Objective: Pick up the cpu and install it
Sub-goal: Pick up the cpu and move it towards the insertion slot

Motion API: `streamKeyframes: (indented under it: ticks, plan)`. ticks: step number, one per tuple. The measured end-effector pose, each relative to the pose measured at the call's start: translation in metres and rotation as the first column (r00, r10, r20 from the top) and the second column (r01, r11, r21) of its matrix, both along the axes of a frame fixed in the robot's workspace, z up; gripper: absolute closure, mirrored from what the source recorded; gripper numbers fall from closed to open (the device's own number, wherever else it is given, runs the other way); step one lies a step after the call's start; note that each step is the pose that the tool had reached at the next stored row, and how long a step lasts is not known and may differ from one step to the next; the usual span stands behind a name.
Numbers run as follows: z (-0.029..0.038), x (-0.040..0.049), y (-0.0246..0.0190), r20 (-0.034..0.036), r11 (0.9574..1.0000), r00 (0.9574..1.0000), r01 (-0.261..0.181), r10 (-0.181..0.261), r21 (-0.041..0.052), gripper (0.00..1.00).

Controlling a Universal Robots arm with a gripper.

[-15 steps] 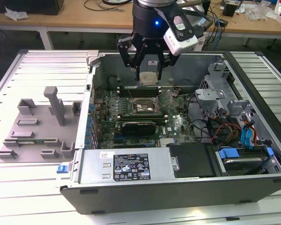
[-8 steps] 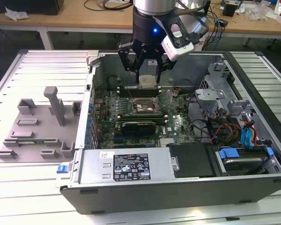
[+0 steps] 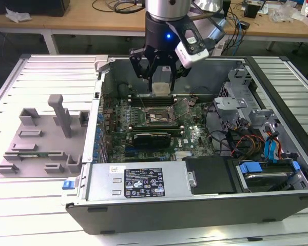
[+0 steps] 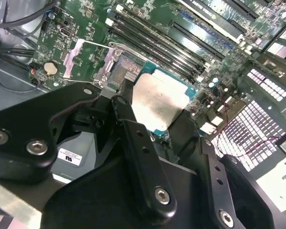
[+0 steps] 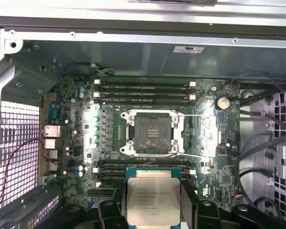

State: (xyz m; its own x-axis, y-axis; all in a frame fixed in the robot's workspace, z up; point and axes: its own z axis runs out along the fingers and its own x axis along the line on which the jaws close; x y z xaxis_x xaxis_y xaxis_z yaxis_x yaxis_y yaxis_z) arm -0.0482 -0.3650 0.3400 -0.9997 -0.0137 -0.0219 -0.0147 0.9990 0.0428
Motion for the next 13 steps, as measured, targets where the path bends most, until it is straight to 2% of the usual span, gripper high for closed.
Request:
streamKeyframes:
  ticks: [3,4,7,9,13]
  plan:
    - [-0.0063,0.0000,0.0027,-0.0002,1.0000,1.0000,0.000,0.000,-0.0002,0.45]
    - [-0.0087,0.0000,0.0054,-0.0001,1.0000,1.0000,0.000,0.000,-0.0001,0.45]
    - [-0.0114,0.0000,0.0089,-0.0001,1.0000,1.0000,0.000,0.000,-0.0001,0.45]
    - [-0.0160,0.0000,0.0115,-0.0005,1.0000,1.0000,0.000,0.000,-0.0004,0.45]
    - [-0.0211,0.0000,0.0127,-0.0006,1.0000,1.0000,0.000,0.000,-0.0005,0.45]
